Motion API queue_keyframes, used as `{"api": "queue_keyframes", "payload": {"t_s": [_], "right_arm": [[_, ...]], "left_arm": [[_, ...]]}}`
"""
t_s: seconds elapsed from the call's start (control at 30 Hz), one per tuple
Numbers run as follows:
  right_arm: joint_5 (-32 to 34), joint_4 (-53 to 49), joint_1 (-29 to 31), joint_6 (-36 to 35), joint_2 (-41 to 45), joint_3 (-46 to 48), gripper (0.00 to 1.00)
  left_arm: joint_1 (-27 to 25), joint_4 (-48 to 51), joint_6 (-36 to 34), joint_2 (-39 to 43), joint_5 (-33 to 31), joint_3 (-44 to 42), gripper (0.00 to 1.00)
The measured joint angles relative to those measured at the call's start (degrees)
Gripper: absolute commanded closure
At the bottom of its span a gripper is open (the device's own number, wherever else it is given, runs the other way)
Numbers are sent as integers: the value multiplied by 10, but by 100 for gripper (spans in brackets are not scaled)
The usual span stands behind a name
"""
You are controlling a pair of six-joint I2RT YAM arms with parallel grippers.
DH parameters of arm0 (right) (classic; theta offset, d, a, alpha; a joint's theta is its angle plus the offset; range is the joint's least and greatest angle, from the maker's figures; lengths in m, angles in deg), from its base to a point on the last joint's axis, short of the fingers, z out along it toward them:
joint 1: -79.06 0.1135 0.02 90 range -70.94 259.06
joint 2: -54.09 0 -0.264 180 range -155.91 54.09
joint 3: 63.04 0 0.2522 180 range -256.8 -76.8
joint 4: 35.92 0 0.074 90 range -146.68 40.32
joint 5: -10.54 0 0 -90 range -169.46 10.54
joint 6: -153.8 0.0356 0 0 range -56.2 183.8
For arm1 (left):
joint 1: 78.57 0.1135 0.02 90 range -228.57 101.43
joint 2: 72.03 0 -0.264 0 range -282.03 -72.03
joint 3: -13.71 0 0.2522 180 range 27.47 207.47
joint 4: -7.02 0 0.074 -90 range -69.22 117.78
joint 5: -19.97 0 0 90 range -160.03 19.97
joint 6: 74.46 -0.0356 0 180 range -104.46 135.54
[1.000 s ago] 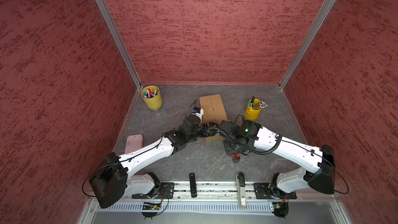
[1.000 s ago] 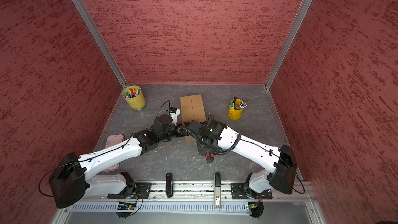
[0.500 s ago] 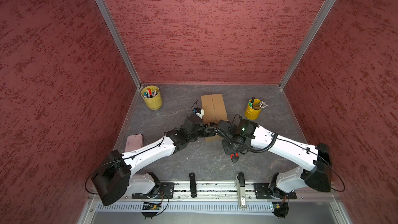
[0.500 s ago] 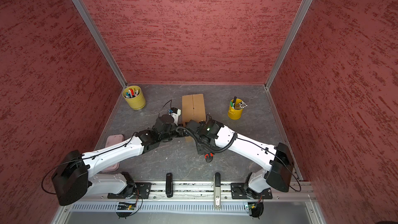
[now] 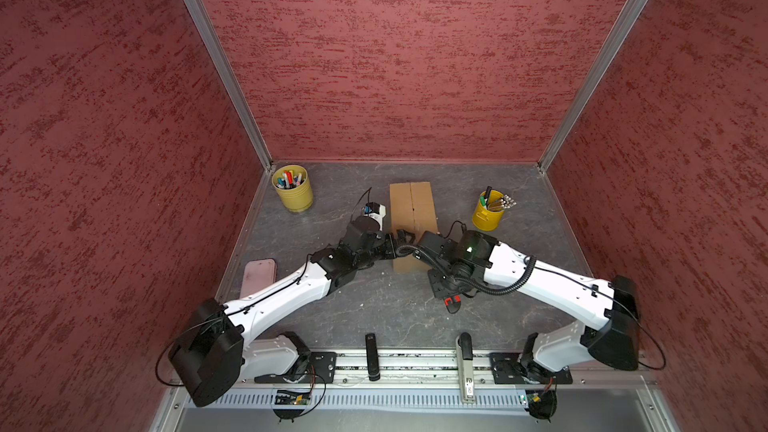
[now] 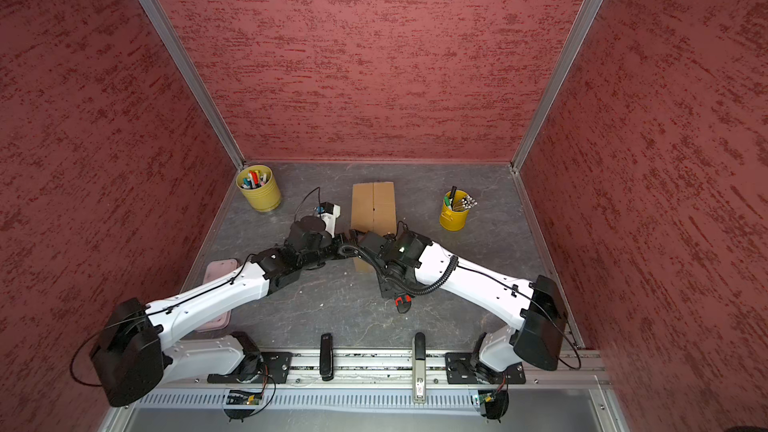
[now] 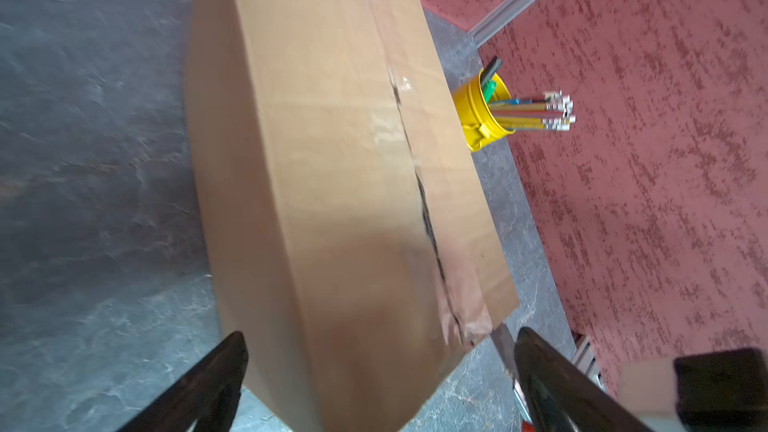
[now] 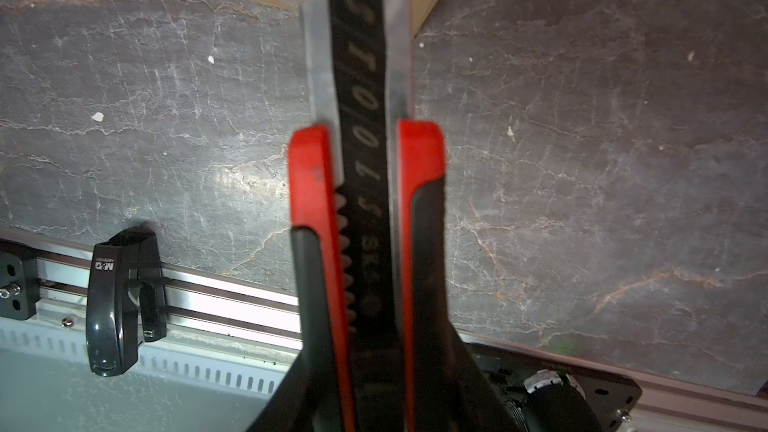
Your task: Unpack the express box
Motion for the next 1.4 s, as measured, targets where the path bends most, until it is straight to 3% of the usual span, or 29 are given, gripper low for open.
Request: {"api": "queue_keyframes", "payload": {"t_s": [0.33, 0.43, 0.57, 0.67, 1.4], "right_arm": [[0, 1, -1, 0, 14, 0, 98], [0, 1, -3, 0, 14, 0, 98], [0, 1, -4, 0, 14, 0, 99], [0, -1, -4, 0, 14, 0, 99], [23, -30, -8, 4, -20, -32, 99]], "left_arm": [[98, 10, -54, -78, 73, 94, 0], [91, 9, -56, -94, 87, 94, 0], [73, 2, -56, -94, 95, 85, 27], [61, -7, -49, -94, 90, 79, 37], [-5, -40, -6, -64, 17, 23, 40]]}}
